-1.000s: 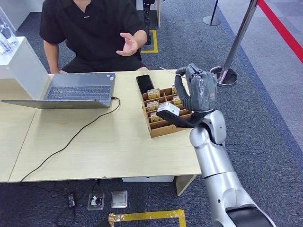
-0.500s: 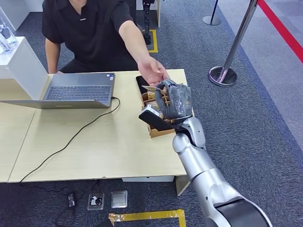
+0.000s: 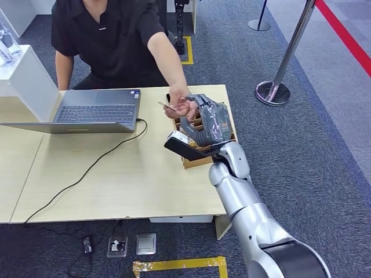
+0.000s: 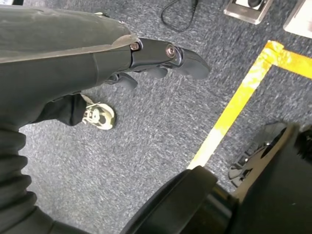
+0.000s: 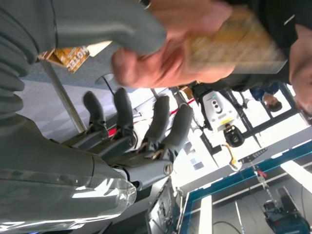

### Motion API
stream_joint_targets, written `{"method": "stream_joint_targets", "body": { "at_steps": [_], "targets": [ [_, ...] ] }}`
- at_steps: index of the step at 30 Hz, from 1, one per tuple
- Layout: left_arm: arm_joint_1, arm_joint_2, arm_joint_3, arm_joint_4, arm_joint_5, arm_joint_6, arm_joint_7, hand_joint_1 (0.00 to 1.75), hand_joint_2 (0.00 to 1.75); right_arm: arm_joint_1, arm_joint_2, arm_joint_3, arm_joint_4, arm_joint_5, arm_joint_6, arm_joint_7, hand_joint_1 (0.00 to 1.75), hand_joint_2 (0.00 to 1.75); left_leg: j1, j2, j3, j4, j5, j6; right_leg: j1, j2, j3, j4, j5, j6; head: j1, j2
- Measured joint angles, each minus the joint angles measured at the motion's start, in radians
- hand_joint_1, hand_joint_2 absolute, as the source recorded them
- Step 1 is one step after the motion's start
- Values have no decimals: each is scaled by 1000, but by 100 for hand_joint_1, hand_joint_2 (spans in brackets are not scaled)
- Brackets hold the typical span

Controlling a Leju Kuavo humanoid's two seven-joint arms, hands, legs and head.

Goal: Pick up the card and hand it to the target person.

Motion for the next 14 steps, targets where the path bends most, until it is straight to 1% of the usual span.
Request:
{"method": "stream_joint_targets", "body": {
  "at_steps": [5, 8, 11, 13, 14],
  "targets": [
    [4, 0, 1, 0, 0, -9, 0, 0, 0, 14, 0, -83, -72, 32, 0, -47, 0, 0, 0, 0, 0, 0, 0, 0, 0, 0, 0, 0, 0, 0, 1, 0],
    [7, 0, 7, 0, 0, -6, -4, 0, 0, 37, -1, -155, -155, 14, 0, -105, 0, 0, 0, 0, 0, 1, 0, 0, 0, 0, 0, 0, 0, 0, 1, 0],
    [14, 0, 17, 0, 3, 5, -9, 0, 0, 73, -7, -240, -273, -79, 0, -163, 0, 0, 0, -1, 0, 1, 0, 0, 0, 0, -1, -1, 0, 0, 0, 0],
    [21, 1, 28, 0, 9, 17, -15, 0, 0, 107, -23, -300, -353, -169, -1, -173, 0, 0, 0, -1, 0, 1, 0, 0, 0, 0, -1, -1, 0, 0, 0, 0],
    [23, 1, 31, 0, 11, 21, -17, 0, 0, 116, -29, -315, -374, -194, -1, -175, 0, 0, 0, -1, 0, 1, 0, 0, 0, 0, -1, -2, 0, 0, 0, 0]
  ]
}}
